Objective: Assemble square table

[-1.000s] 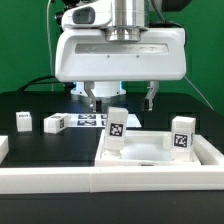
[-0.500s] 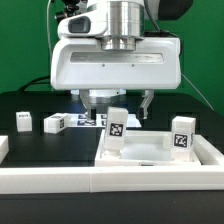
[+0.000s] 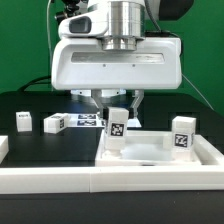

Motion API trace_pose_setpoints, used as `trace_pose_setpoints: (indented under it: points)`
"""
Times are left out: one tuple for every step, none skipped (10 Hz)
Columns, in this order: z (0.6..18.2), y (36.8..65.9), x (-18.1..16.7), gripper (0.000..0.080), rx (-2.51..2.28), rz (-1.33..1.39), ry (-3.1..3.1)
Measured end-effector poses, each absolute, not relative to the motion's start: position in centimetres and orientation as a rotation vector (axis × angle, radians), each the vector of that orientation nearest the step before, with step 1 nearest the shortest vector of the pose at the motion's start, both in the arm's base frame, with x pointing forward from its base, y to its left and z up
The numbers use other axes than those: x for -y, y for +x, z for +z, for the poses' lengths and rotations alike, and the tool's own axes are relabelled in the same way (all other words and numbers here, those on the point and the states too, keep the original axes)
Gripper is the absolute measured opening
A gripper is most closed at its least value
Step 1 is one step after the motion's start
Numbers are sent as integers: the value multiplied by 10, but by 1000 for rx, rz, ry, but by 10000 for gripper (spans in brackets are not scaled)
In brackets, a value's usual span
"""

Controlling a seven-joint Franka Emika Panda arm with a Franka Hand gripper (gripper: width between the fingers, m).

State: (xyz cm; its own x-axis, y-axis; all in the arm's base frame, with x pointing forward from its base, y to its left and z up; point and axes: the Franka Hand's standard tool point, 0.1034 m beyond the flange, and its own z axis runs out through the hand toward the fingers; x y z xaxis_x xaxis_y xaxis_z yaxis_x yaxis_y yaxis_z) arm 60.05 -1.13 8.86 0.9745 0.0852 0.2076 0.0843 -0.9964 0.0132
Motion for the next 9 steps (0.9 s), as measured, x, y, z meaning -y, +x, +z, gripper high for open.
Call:
trace_pose_setpoints:
  points:
    - [89, 601, 11, 289, -110, 329, 3120]
    - [89, 601, 11, 289, -110, 329, 3120]
    - [89, 601, 11, 289, -90, 329, 3123]
    - [89, 601, 11, 289, 24, 330, 3133]
    - [88, 600, 12, 289, 166, 332, 3142]
    - [88, 600, 14, 289, 283, 334, 3150]
    - [88, 600, 14, 290, 353, 335, 3151]
    - [88, 601, 12, 290, 528, 339, 3141]
    - [88, 601, 8, 290, 675, 338, 3124]
